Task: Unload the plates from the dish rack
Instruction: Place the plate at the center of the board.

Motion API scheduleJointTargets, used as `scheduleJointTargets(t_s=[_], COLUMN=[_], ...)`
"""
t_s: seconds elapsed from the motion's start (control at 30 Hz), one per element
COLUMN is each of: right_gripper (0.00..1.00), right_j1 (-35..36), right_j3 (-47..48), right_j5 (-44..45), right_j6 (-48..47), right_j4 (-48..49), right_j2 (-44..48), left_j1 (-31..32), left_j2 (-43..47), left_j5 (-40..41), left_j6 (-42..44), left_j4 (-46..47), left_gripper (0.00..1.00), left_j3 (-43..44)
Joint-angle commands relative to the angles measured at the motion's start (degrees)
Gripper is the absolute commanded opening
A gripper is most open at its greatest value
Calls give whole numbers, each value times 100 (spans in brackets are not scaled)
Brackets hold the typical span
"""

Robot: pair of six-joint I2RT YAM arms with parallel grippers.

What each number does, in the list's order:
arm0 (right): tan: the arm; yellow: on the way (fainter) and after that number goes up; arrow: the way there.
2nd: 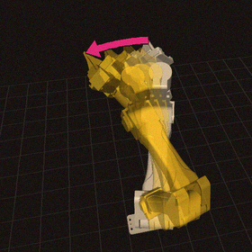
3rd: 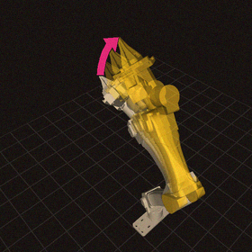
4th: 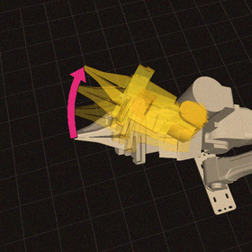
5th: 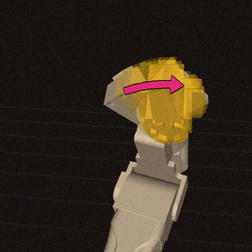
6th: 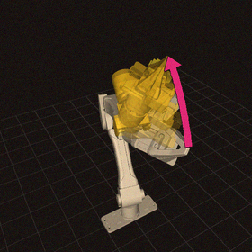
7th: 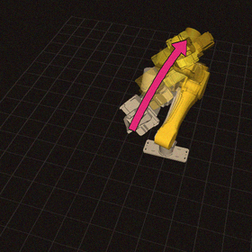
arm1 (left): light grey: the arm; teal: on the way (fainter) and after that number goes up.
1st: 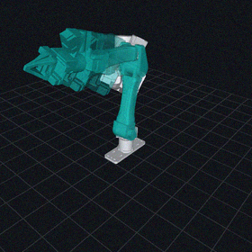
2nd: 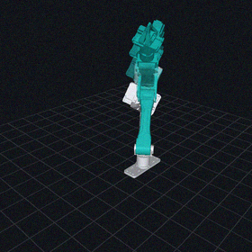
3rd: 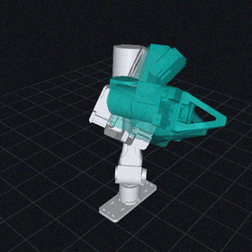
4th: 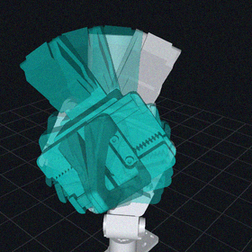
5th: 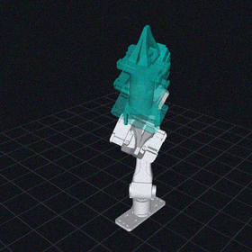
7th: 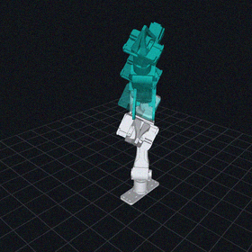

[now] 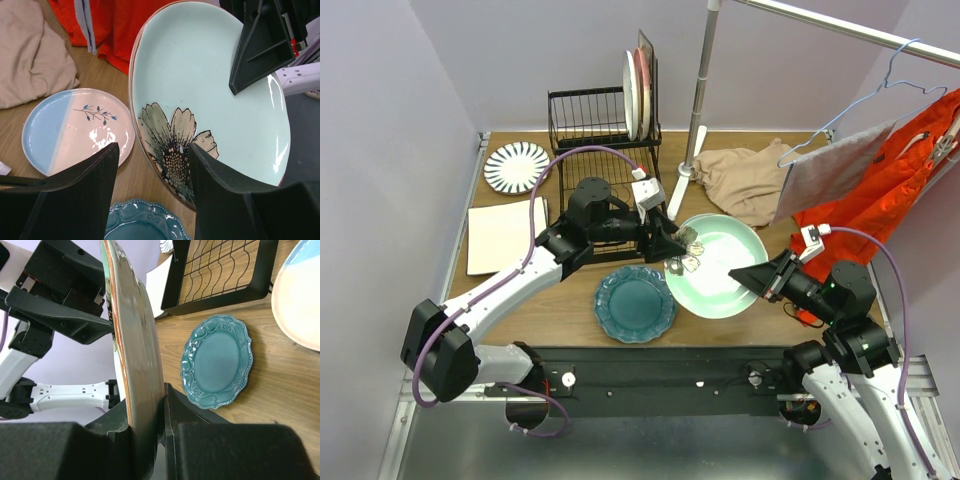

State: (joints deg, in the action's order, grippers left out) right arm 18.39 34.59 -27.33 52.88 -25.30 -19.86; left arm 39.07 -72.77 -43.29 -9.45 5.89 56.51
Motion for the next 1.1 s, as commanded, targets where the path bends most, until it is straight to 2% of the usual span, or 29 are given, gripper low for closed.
scheduleJointTargets(t_s=[0.0,0.33,0.47,0.57,0.6,0.7,0.87,0.93,0.97,1.07], right_gripper=[1,1,1,1,1,1,1,1,1,1], right_j1=[15,15,24,24,24,24,24,24,24,15], right_j3=[48,-75,-119,-128,-145,-215,-339,-356,-365,-479], right_j5=[-272,-361,-299,-281,-299,-308,-317,-343,-352,-361], right_j6=[213,302,240,196,135,56,11,12,-15,-103], right_j4=[886,1124,1132,1132,1132,1141,1194,1185,1185,1194], right_j2=[52,61,96,123,114,96,140,158,166,184], left_j1=[-13,-22,-13,-22,-22,-22,-13,-22,-13,-13], left_j2=[-44,70,71,0,0,-18,-97,-140,-167,-246], left_j5=[-409,-154,-355,-636,-794,-1136,-1428,-1577,-1612,-1831], left_j6=[-153,-39,-136,-232,-285,-504,-672,-794,-847,-1058], left_j4=[290,193,281,342,386,623,738,834,939,1150], left_gripper=[66,66,64,54,43,28,26,6,0,0], left_j3=[-87,-61,-97,-70,-87,-149,-175,-237,-246,-281])
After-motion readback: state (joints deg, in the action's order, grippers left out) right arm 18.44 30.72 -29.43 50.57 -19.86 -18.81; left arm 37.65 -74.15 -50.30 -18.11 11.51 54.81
